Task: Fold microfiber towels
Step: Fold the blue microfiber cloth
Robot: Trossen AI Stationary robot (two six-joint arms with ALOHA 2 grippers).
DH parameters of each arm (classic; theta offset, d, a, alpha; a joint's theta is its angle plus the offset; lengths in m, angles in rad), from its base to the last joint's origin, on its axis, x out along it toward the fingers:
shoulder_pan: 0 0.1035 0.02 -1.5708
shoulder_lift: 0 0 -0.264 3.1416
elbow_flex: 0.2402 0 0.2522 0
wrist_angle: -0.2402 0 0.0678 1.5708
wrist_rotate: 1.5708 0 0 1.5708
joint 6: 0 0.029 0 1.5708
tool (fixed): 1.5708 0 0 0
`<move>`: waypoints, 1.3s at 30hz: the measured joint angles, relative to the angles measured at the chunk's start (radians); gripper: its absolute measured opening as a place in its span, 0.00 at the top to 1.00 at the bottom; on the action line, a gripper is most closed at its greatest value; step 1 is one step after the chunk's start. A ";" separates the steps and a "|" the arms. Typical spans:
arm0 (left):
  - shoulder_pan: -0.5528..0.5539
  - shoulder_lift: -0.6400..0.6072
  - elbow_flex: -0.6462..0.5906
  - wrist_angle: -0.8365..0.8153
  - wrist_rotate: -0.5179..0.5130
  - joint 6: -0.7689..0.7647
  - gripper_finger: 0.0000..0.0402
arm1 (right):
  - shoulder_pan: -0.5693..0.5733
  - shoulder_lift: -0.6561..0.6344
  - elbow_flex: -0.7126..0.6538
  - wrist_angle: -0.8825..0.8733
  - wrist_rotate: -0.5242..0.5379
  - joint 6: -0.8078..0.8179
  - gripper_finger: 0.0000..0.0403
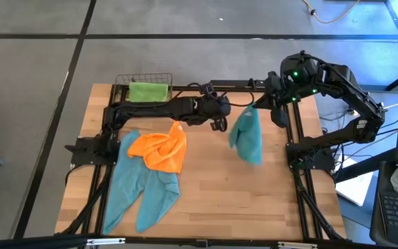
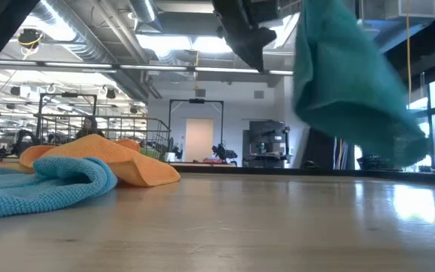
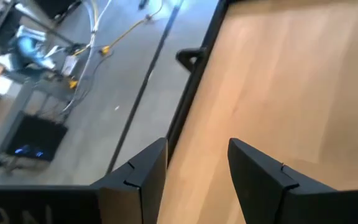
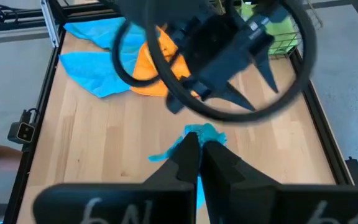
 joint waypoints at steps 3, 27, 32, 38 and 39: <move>-0.019 -0.036 0.000 0.024 0.033 -0.008 0.59 | 0.000 0.000 0.000 0.000 0.000 0.018 0.97; -0.154 -0.122 0.002 0.555 -0.137 0.052 0.59 | 0.008 0.043 -0.001 0.151 -0.045 0.152 0.97; -0.146 -0.089 0.000 0.516 -0.192 0.032 0.59 | 0.038 0.054 -0.001 0.171 -0.082 0.085 0.97; -0.166 -0.076 0.002 0.393 -0.284 -0.070 0.59 | 0.046 0.056 -0.001 0.175 -0.104 0.084 0.97; -0.169 -0.074 0.001 0.366 -0.303 -0.092 0.59 | 0.046 0.053 -0.001 0.174 -0.112 0.096 0.97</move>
